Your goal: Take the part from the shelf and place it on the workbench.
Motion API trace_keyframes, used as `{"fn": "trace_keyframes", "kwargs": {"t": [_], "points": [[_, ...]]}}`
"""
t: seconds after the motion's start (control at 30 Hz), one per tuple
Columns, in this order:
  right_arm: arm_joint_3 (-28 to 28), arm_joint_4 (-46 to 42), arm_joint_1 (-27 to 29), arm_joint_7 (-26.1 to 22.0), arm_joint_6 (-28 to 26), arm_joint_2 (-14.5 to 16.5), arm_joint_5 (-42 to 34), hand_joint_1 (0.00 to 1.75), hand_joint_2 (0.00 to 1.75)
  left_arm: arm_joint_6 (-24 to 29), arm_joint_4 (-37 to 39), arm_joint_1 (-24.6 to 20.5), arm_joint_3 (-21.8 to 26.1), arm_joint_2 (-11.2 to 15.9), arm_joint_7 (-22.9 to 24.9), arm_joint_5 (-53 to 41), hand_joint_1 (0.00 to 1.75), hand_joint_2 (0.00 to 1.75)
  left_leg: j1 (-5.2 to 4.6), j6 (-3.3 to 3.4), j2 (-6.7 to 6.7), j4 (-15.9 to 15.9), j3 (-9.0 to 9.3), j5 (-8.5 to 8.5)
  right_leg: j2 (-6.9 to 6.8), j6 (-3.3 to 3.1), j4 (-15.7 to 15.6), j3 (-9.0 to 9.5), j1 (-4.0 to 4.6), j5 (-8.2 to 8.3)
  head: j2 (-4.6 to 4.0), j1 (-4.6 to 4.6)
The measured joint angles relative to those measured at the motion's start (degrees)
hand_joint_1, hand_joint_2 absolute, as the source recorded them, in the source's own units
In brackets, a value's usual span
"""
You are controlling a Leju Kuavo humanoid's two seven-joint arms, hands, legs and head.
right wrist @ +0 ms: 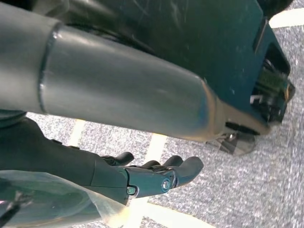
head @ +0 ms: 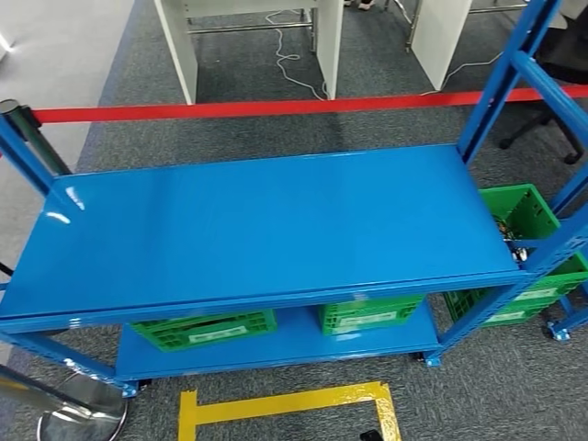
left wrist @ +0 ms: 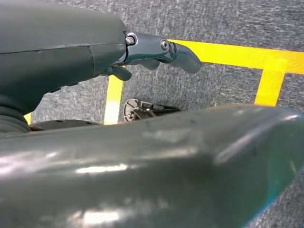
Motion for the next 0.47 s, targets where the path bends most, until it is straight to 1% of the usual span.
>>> {"fn": "trace_keyframes", "kwargs": {"t": [0.03,0.07,0.1,0.13,0.17,0.2,0.23,0.27,0.3,0.33,0.37,0.4,0.43,0.47], "points": [[-0.03,0.0,0.04,0.01,0.0,0.0,0.0,0.0,0.0,0.0,-0.01,-0.04,0.01,-0.01,0.01,0.0,0.0,0.0,0.08,-0.25,0.14,0.01,0.23,-0.26,0.53,-0.33,-0.06,0.04,-0.06,0.02,0.0,-0.02],[-0.08,0.0,0.07,0.01,0.0,0.0,0.0,0.0,0.0,0.0,-0.01,-0.06,0.01,-0.01,0.01,0.01,0.0,0.0,0.22,-0.52,-0.3,0.56,0.22,-0.9,1.1,-0.64,-0.13,0.12,-0.14,0.05,0.0,-0.06],[-0.13,0.0,0.05,0.01,0.0,0.0,0.0,0.0,0.0,0.0,-0.01,-0.08,0.01,-0.01,0.0,0.01,0.0,0.0,0.34,-0.79,-1.13,2.18,-0.33,-2.11,1.68,-0.94,-0.21,0.21,-0.25,0.09,0.0,-0.11],[-0.19,0.0,-0.02,0.01,0.0,0.0,0.0,0.0,0.0,0.0,-0.01,-0.08,0.01,0.0,0.0,0.01,0.0,0.0,0.45,-1.01,-2.24,5.01,-1.51,-3.8,2.24,-1.19,-0.25,0.27,-0.32,0.08,0.0,-0.19],[-0.25,0.0,-0.09,0.01,0.0,0.0,0.0,0.0,0.0,0.0,0.0,-0.07,0.0,0.01,-0.01,0.01,0.0,0.0,0.48,-1.12,-3.15,8.9,-3.31,-5.71,2.87,-1.34,-0.24,0.29,-0.31,0.05,0.0,-0.25],[-0.31,0.0,-0.13,0.01,0.0,0.0,0.0,0.0,0.0,0.0,0.0,-0.03,0.0,0.01,0.0,0.01,0.0,0.0,0.49,-1.16,-3.63,12.85,-5.24,-7.29,3.53,-1.45,-0.23,0.32,-0.29,0.01,0.0,-0.26],[-0.36,0.0,-0.12,0.01,0.0,0.0,0.0,0.0,0.0,0.0,0.0,0.02,0.01,0.01,0.01,0.01,0.0,0.0,0.49,-1.13,-3.84,15.68,-6.77,-7.92,4.27,-1.5,-0.22,0.39,-0.26,-0.03,0.0,-0.27],[-0.42,0.0,-0.09,0.01,0.0,0.0,0.0,0.0,0.0,0.0,0.0,0.05,0.01,0.01,0.01,0.01,0.0,0.0,0.48,-1.01,-3.95,16.62,-7.51,-7.35,5.06,-1.52,-0.22,0.51,-0.23,-0.06,0.0,-0.26],[-0.49,0.0,-0.06,0.01,0.0,0.0,0.0,0.0,0.0,0.0,-0.01,0.08,0.02,0.01,0.01,0.01,0.0,0.0,0.48,-0.79,-4.17,15.11,-7.2,-5.49,5.9,-1.53,-0.21,0.7,-0.21,-0.12,0.0,-0.25],[-0.56,0.0,-0.07,0.01,0.0,0.0,0.0,0.0,0.0,0.0,-0.01,0.09,0.02,0.01,0.01,0.01,0.0,0.0,0.47,-0.46,-4.75,11.8,-6.11,-2.85,6.75,-1.5,-0.21,0.92,-0.19,-0.18,0.0,-0.26],[-0.62,0.01,-0.09,0.01,0.01,0.03,0.0,0.0,0.0,0.0,-0.02,0.09,0.03,0.05,0.01,0.01,0.0,0.0,0.49,-0.07,-6.07,8.01,-4.73,-0.55,7.47,-1.43,-0.22,1.08,-0.2,-0.25,0.0,-0.21],[-0.68,0.02,-0.15,0.01,0.02,0.07,0.0,0.0,0.0,0.01,-0.02,0.1,0.04,0.08,0.01,0.01,0.0,0.0,0.5,0.28,-7.29,4.58,-3.52,1.17,8.15,-1.3,-0.19,1.15,-0.19,-0.31,0.0,-0.22],[-0.71,0.02,-0.19,0.02,0.03,0.1,0.02,0.0,0.0,0.04,-0.01,0.06,0.05,0.1,0.04,0.01,0.0,0.0,0.48,0.51,-8.3,2.32,-2.71,1.84,8.69,-1.04,-0.17,1.02,-0.26,-0.29,0.0,-0.3],[-0.72,0.03,-0.21,0.03,0.04,0.13,0.02,0.0,0.0,0.06,-0.01,0.06,0.07,0.13,0.05,0.01,0.0,0.0,0.49,0.62,-8.99,1.5,-2.43,1.86,8.93,-0.92,-0.16,0.93,-0.29,-0.29,0.0,-0.3]]}}
